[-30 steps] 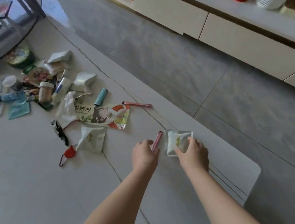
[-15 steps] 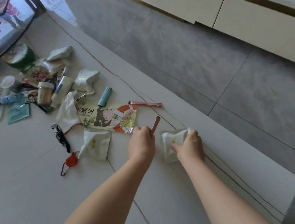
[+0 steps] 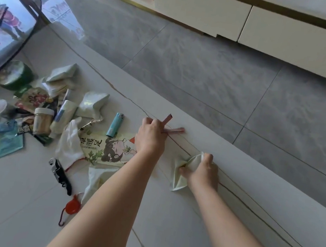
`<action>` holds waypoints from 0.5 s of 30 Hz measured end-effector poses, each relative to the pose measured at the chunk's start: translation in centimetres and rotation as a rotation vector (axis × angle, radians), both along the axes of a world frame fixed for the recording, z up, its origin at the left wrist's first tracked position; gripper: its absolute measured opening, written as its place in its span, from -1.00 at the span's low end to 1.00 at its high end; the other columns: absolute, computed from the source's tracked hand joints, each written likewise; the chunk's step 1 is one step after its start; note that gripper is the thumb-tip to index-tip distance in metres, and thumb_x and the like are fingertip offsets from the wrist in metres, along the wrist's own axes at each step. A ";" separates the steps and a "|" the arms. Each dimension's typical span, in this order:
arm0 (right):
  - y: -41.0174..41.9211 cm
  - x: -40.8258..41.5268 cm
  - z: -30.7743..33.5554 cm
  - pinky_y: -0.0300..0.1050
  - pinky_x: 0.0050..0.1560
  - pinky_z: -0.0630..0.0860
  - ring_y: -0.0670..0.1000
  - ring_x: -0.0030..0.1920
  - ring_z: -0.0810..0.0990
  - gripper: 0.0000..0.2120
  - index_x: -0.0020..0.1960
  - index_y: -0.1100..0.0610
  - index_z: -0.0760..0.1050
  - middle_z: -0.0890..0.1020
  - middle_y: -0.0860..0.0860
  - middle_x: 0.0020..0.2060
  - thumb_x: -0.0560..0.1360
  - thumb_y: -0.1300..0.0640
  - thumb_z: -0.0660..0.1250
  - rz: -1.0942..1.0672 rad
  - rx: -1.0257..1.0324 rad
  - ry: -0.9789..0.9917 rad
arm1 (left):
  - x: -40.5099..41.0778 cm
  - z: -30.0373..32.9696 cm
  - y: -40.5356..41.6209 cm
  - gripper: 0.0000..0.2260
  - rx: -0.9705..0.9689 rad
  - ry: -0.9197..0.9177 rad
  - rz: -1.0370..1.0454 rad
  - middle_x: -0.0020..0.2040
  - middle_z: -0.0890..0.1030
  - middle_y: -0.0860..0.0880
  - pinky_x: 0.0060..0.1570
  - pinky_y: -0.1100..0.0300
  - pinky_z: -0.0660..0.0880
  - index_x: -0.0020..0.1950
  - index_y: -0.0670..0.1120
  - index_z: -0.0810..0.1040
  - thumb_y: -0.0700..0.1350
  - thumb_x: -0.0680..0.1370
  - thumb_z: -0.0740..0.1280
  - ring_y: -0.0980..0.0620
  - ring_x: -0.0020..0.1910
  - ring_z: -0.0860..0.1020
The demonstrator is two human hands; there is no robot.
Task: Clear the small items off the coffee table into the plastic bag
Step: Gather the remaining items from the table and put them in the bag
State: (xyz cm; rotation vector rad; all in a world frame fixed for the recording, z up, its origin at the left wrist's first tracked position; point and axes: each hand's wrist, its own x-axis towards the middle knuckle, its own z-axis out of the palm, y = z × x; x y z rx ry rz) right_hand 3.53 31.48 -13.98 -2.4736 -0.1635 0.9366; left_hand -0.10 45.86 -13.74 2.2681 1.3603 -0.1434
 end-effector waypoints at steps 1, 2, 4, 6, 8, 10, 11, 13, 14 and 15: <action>0.0 0.0 0.0 -0.06 0.11 0.40 0.21 0.23 0.43 -0.34 0.36 0.17 0.23 0.43 0.21 0.23 0.39 0.05 0.47 -0.002 0.011 -0.001 | 0.0 -0.1 0.0 -0.76 -0.001 0.010 0.012 0.20 0.40 -0.07 0.00 0.04 0.44 0.17 -0.08 0.50 -0.02 0.54 0.32 -0.11 0.12 0.48; -0.1 0.0 0.0 -0.07 0.09 0.40 0.20 0.22 0.44 -0.34 0.37 0.17 0.23 0.43 0.21 0.23 0.40 0.05 0.47 -0.006 0.019 0.003 | -0.1 -0.2 0.0 -0.75 0.001 0.027 0.014 0.19 0.41 -0.08 -0.01 0.04 0.43 0.15 -0.10 0.50 0.00 0.55 0.31 -0.12 0.11 0.48; -0.3 -0.1 0.1 -0.07 0.08 0.40 0.20 0.22 0.43 -0.34 0.38 0.17 0.22 0.42 0.21 0.22 0.40 0.05 0.46 -0.009 0.034 0.002 | -0.6 -0.3 -0.3 -0.75 0.027 0.031 -0.005 0.15 0.45 -0.11 -0.01 0.03 0.42 0.12 -0.14 0.50 0.00 0.56 0.30 -0.13 0.11 0.47; -0.4 -0.2 0.2 -0.06 0.10 0.39 0.21 0.22 0.43 -0.32 0.38 0.17 0.21 0.42 0.22 0.22 0.40 0.03 0.46 -0.006 0.044 -0.008 | -1.3 -0.1 -0.7 -0.79 0.054 -0.010 -0.003 0.08 0.51 -0.11 -0.05 0.05 0.37 0.09 -0.14 0.48 -0.02 0.57 0.29 -0.12 0.09 0.45; -0.4 -0.3 0.2 -0.05 0.13 0.37 0.21 0.23 0.42 -0.31 0.39 0.18 0.21 0.41 0.23 0.23 0.40 0.03 0.47 0.003 0.047 -0.024 | -2.4 0.5 -1.2 -0.82 0.046 -0.063 0.054 -0.01 0.56 -0.11 -0.14 0.09 0.31 0.06 -0.12 0.45 -0.03 0.58 0.27 -0.11 0.06 0.44; -0.5 -0.6 0.3 -0.04 0.17 0.35 0.22 0.26 0.40 -0.30 0.40 0.20 0.22 0.41 0.26 0.25 0.40 0.06 0.47 0.006 0.052 -0.043 | -4.0 1.4 -1.6 -0.83 0.036 -0.083 0.105 -0.04 0.58 -0.11 -0.17 0.09 0.29 0.07 -0.10 0.44 -0.02 0.59 0.23 -0.11 0.05 0.43; -0.6 -0.8 0.4 -0.04 0.19 0.34 0.22 0.26 0.40 -0.31 0.40 0.21 0.21 0.41 0.26 0.26 0.40 0.07 0.47 0.006 0.056 -0.056 | -5.0 1.7 -1.8 -0.83 0.042 -0.068 0.111 -0.03 0.59 -0.11 -0.16 0.08 0.29 0.07 -0.09 0.45 -0.02 0.61 0.20 -0.11 0.05 0.42; -0.8 -1.3 0.8 -0.03 0.21 0.33 0.21 0.28 0.39 -0.30 0.42 0.21 0.19 0.40 0.25 0.28 0.41 0.10 0.46 0.015 0.063 -0.083 | -7.4 2.4 -2.0 -0.78 0.053 -0.004 0.106 0.03 0.59 -0.12 -0.10 0.06 0.28 0.06 -0.11 0.45 0.00 0.64 0.11 -0.13 0.06 0.40; -1.0 -1.7 1.0 -0.02 0.22 0.34 0.20 0.30 0.39 -0.30 0.43 0.20 0.18 0.40 0.23 0.30 0.42 0.11 0.45 0.022 0.063 -0.089 | -8.6 2.7 -2.0 -0.76 0.043 0.022 0.125 0.07 0.58 -0.12 -0.06 0.06 0.28 0.04 -0.11 0.44 0.00 0.65 0.06 -0.12 0.06 0.39; -1.1 -2.1 1.2 0.00 0.22 0.35 0.20 0.30 0.40 -0.30 0.44 0.19 0.17 0.40 0.22 0.31 0.43 0.13 0.45 0.026 0.062 -0.084 | -10.0 2.9 -2.0 -0.76 0.022 0.039 0.163 0.10 0.57 -0.12 -0.04 0.06 0.27 0.01 -0.09 0.41 0.00 0.65 0.04 -0.10 0.04 0.37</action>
